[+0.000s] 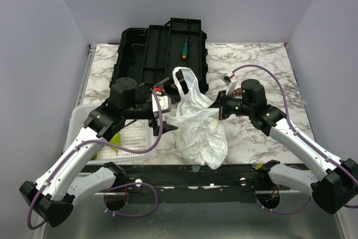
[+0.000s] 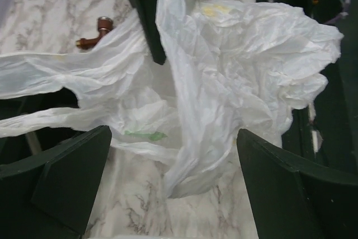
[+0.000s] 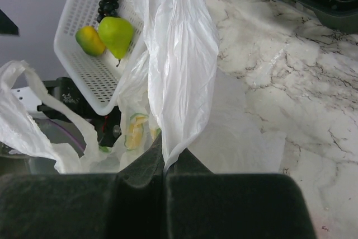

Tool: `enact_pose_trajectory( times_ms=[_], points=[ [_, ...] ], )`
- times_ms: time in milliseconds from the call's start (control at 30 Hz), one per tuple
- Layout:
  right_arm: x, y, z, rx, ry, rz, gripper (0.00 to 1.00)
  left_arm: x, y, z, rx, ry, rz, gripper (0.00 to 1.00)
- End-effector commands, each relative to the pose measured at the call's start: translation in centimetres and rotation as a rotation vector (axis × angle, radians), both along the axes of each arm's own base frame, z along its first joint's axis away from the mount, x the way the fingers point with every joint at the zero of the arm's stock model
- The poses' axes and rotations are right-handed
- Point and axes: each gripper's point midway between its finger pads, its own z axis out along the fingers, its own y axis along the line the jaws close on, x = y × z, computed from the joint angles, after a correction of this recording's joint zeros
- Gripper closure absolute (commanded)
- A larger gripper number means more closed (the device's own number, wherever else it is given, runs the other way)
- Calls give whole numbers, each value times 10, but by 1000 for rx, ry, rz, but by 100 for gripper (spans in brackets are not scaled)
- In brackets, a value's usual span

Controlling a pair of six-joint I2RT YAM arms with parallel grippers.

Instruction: Place the fake fruits into the plastic bag and tie a complex knot

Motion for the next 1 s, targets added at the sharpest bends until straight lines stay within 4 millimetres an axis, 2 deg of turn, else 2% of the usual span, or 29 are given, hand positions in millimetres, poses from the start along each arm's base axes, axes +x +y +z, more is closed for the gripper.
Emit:
enact_pose_trajectory(
  times_ms=[0, 33, 67, 100, 133, 167, 200, 233, 300, 400, 467, 500, 533, 567, 667, 700, 733, 767, 867, 967],
  points=[
    [3, 3, 17, 29, -29, 6, 99, -42, -13, -19, 49, 134, -182, 1],
    [4, 3, 17, 28, -29, 3, 99, -48, -15, -26, 65, 150, -197, 2],
    [5, 3, 16, 23, -27, -2, 99, -51, -16, -33, 79, 168, -196, 13],
    [6, 1, 13, 10, -21, -9, 99, -53, -16, -37, 94, 194, -195, 30],
    [7, -1, 9, -9, -17, -11, 99, -50, -13, -37, 107, 206, -168, 60],
    [8, -6, 2, -37, 2, -19, 99, -45, -9, -33, 113, 211, -134, 84],
    [12, -13, -7, -75, 18, -39, 99, -39, -3, -26, 103, 208, -103, 98],
    [16, -22, -18, -114, 48, -69, 99, -33, 4, -16, 80, 188, -71, 100],
    [22, -35, -39, -165, 112, -95, 99, -8, 20, 5, 33, 113, 46, 100],
    [19, -40, -59, -197, 197, -78, 99, 44, 50, 28, -6, -2, 266, 100],
    [16, -35, -64, -181, 219, -45, 99, 85, 70, 44, -31, -97, 460, 100],
    [15, -31, -64, -165, 230, -25, 99, 98, 77, 49, -44, -130, 536, 100],
    [15, -29, -63, -155, 239, -21, 99, 102, 79, 54, -52, -167, 556, 100],
    [16, -27, -62, -142, 257, -23, 99, 99, 75, 56, -46, -192, 529, 95],
    [19, -19, -51, -89, 287, -28, 99, 56, 54, 59, -33, -214, 303, 36],
    [18, -15, -47, -63, 305, -22, 99, 41, 49, 63, -49, -220, 235, 19],
    [17, -12, -44, -41, 322, -15, 99, 25, 46, 64, -46, -247, 166, 9],
    [16, -9, -41, -18, 336, -9, 99, 10, 43, 64, -33, -282, 97, 6],
    [14, -4, -39, 20, 388, -10, 99, -35, 32, 47, 48, -367, -94, 5],
    [13, -1, -41, 40, 421, -7, 99, -76, 16, 20, 105, -305, -269, 4]
  ],
)
